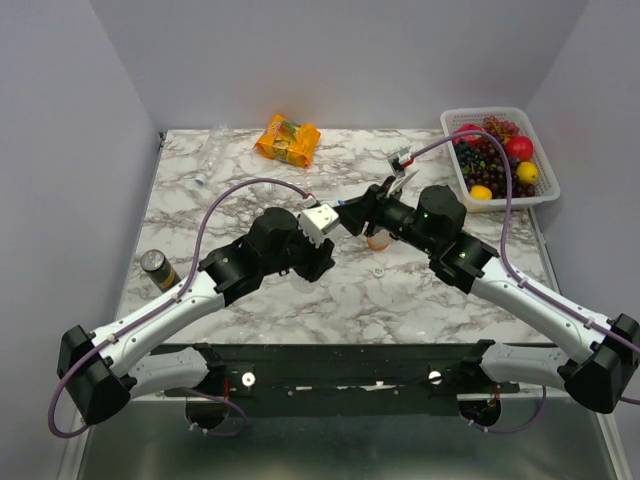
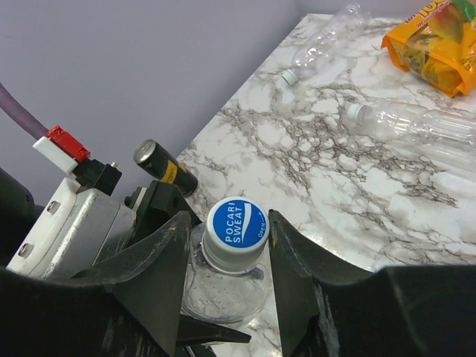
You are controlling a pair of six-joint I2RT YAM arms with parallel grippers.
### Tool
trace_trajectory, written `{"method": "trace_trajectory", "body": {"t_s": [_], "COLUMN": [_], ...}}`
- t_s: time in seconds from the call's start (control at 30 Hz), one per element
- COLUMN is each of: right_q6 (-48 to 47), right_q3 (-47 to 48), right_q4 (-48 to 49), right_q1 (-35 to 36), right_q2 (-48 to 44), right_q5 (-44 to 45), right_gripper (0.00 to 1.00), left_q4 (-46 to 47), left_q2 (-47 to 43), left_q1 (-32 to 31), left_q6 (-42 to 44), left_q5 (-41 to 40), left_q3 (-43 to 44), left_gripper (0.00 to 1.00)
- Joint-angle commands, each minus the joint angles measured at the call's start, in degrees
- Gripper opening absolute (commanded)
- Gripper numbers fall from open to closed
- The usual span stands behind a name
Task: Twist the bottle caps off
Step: Unscrew the bottle cap from the plastic bottle.
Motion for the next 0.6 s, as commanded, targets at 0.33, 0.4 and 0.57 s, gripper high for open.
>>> {"method": "trace_trajectory", "body": {"t_s": [0.33,0.4,0.57], "right_q6": [-0.8,-2.4,-7.0], "right_q3": [1.9,1.5,0.7], "right_q4": [3.2,3.6,5.5], "right_q1": [2.1,2.0,0.5], "right_q2": [1.0,1.1,1.7], "right_q5": [-2.1,-2.8,-16.3], "right_gripper": [0.23,0.19,0.16], "left_q4": [-1.4,-1.1,0.8], "left_q2": [0.8,0.2,-3.1], "left_q1": [-1.6,-1.6,-1.2], "left_q6": [1.8,2.4,3.4], "left_q5": [1.5,4.6,15.6], "left_q3": [1.7,1.7,0.8], "left_gripper": [0.4,0.4,0.4]}}
